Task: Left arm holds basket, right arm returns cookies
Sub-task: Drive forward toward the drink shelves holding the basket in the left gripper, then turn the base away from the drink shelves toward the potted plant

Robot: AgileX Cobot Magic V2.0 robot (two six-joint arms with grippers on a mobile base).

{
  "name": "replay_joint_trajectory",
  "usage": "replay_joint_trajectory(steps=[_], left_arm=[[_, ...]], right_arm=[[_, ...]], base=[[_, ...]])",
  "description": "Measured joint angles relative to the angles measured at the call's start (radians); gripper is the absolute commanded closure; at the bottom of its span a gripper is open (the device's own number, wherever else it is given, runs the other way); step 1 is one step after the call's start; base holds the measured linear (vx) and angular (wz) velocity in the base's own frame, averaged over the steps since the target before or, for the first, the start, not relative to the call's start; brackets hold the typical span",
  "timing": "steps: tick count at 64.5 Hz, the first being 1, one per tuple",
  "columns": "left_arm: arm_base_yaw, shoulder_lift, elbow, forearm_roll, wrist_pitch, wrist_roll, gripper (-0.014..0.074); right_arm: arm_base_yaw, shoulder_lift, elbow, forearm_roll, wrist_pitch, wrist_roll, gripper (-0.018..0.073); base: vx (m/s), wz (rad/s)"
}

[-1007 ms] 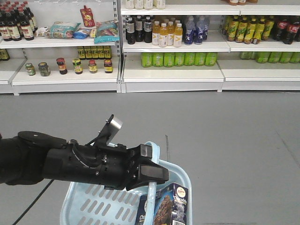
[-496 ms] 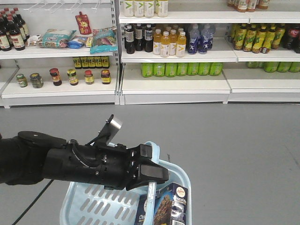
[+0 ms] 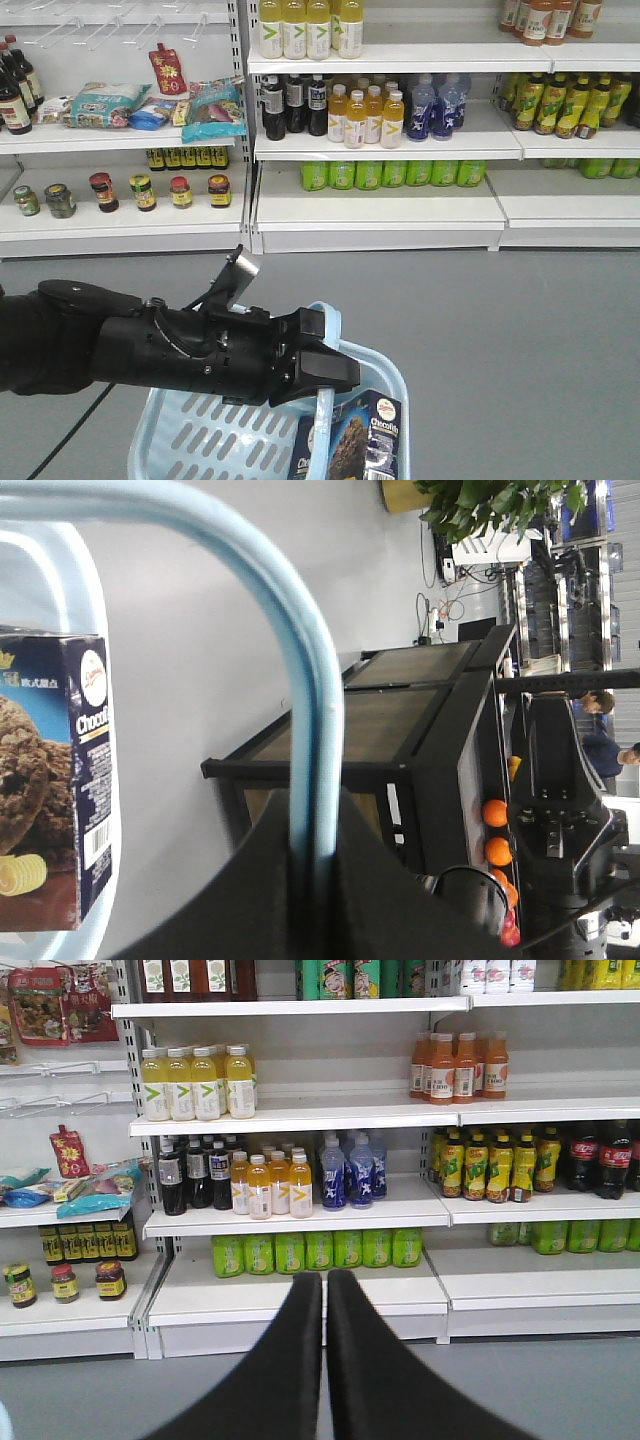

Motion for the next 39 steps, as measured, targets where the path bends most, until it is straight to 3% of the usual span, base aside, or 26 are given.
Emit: replay_joint_trajectory(steps=[39], left_arm=[[0.000, 0.000, 0.000, 0.000, 0.000, 0.000, 0.0604]], right_arm=[[0.000, 0.000, 0.000, 0.000, 0.000, 0.000, 0.0567]], base=[[0.34, 0.02]])
